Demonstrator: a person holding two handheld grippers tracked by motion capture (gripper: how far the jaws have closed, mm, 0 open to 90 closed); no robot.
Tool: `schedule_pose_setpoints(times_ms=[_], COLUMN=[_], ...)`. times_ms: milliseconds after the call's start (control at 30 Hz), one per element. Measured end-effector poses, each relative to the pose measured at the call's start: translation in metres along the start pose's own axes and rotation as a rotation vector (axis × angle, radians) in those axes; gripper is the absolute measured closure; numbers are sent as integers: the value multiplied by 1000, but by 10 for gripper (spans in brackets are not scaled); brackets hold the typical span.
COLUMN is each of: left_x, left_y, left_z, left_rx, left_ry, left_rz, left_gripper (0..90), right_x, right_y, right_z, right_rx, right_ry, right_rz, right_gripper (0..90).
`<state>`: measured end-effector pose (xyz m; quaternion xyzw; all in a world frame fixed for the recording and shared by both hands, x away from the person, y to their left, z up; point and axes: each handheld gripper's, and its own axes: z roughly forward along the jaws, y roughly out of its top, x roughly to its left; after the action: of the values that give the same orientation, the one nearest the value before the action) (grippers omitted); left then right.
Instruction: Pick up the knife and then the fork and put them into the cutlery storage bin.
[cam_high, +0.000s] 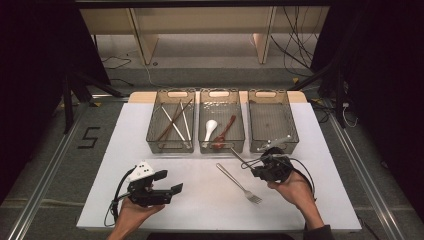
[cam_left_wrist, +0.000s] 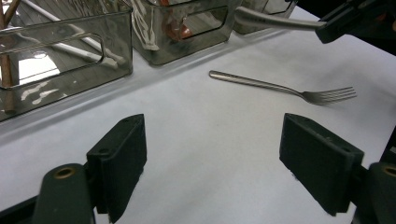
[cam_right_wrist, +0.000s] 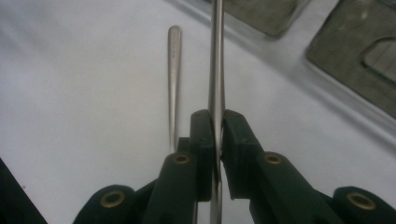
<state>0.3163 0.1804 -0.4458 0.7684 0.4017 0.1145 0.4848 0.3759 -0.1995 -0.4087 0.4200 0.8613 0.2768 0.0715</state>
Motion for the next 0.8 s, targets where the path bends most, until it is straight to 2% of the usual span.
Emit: schedule_pose_setpoints(times_ms=[200,800], left_x=[2,7], left_y=[0,0], left_z=[-1,-4], left_rx=[-12,-28], left_ry=[3,11], left_rz=[-5,-16], left_gripper=[217,208], right_x=[-9,-46], right_y=[6,32], right_z=[-12,-33], right_rx=[-39,-89], right_ry=[-18,-98], right_rz=[13,69], right_gripper=[838,837])
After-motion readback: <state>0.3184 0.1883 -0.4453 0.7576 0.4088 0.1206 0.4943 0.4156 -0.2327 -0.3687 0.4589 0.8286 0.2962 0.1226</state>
